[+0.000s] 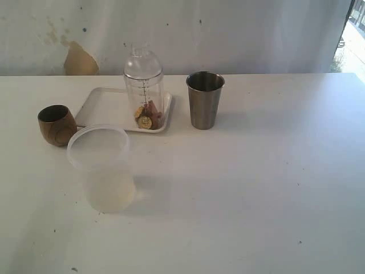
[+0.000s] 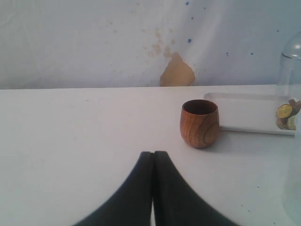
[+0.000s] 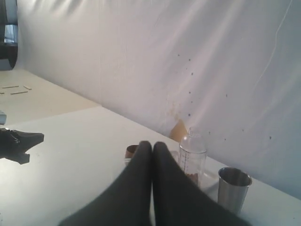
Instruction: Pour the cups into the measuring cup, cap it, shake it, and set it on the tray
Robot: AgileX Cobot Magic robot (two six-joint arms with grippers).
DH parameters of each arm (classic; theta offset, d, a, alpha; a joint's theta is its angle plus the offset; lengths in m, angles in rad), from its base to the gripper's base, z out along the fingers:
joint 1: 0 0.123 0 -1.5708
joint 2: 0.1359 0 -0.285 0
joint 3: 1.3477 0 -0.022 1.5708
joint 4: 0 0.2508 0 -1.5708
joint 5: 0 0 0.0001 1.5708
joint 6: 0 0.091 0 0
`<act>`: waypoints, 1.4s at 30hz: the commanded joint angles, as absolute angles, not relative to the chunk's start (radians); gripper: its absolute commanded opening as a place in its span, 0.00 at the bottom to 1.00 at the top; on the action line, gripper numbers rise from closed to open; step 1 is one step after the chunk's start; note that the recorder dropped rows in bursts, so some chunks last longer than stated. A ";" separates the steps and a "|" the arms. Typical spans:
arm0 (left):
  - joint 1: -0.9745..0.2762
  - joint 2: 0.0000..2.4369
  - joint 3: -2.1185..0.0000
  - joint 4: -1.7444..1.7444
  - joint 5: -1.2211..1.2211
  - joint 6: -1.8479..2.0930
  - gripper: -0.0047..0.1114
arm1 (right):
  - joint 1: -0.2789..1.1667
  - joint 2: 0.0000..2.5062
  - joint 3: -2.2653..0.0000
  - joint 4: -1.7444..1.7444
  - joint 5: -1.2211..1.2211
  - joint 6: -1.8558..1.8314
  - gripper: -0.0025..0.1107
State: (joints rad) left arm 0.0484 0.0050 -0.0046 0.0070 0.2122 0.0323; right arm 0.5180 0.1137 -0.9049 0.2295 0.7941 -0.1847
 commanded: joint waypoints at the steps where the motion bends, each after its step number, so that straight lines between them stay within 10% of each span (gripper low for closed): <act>1: 0.047 0.000 0.000 0.008 0.203 0.027 0.04 | 0.509 0.057 -0.899 0.234 0.799 -0.179 0.02; 19: 0.047 0.000 0.000 0.008 0.203 0.027 0.04 | 0.013 0.000 -0.483 0.037 0.287 -0.183 0.02; 42: 0.047 0.000 0.000 0.008 0.203 0.027 0.04 | -0.004 0.000 0.000 -0.048 0.343 0.018 0.02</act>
State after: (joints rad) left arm 0.0484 0.0050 -0.0046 0.0070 0.2122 0.0323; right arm 0.0024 0.0055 -0.0017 -0.0371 0.3416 0.0139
